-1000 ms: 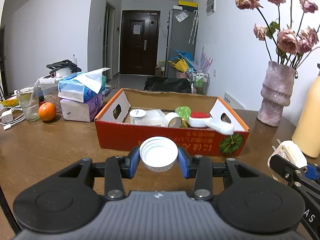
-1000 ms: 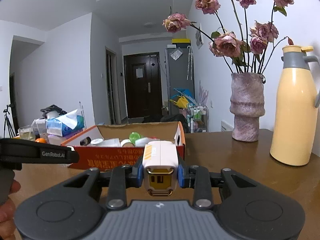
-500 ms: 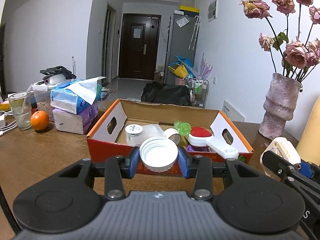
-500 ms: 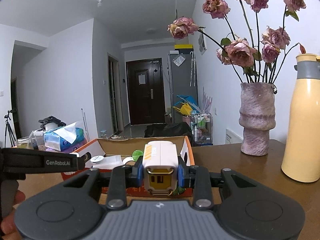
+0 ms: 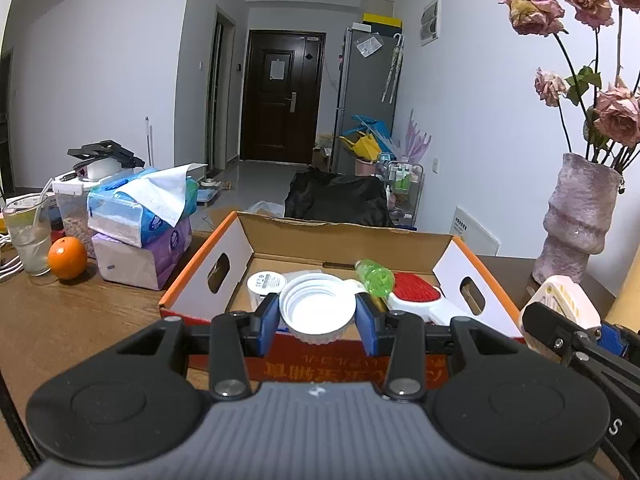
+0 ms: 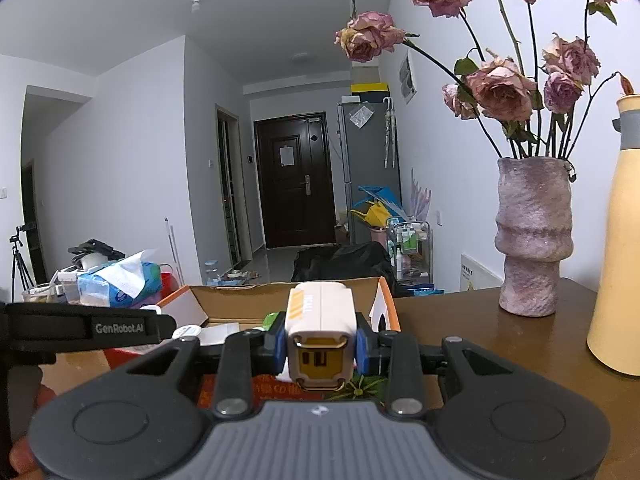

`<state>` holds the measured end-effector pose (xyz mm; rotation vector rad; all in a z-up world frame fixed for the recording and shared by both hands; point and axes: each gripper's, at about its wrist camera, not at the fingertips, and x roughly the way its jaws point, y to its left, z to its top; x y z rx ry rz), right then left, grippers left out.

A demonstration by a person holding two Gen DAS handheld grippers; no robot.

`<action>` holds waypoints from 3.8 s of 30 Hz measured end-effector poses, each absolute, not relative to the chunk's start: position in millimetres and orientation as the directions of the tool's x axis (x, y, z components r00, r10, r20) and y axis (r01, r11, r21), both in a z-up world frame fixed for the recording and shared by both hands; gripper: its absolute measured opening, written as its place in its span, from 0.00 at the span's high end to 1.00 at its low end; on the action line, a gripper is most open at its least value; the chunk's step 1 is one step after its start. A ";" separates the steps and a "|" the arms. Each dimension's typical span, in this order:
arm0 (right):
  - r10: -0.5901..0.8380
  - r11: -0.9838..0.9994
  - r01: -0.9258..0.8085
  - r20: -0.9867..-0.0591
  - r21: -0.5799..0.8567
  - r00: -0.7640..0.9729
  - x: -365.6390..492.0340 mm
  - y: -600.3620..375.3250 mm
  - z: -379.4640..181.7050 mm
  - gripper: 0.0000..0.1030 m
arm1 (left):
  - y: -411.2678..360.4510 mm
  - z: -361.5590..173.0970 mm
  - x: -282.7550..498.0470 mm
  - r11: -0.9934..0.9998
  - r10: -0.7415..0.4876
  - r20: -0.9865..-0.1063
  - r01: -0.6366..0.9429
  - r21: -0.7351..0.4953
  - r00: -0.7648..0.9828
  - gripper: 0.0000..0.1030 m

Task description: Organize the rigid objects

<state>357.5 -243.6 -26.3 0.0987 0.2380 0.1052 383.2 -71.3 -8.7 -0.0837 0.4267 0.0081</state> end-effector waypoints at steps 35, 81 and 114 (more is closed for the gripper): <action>0.135 0.987 -0.104 -0.267 0.124 0.954 453.7 -241.0 -30.8 0.70 | -65.9 -20.5 468.4 0.997 0.046 -0.426 -0.070 -0.040 0.904 0.60; 0.060 0.992 -0.026 -0.286 0.123 0.956 470.9 -247.5 -20.5 0.00 | -51.1 -11.1 476.1 0.988 0.125 -0.426 -0.152 -0.030 0.896 0.00; 0.087 0.996 -0.079 -0.245 0.042 0.966 284.0 -254.4 35.0 0.00 | -41.1 38.0 273.5 0.996 0.088 -0.397 -0.087 0.019 0.914 0.00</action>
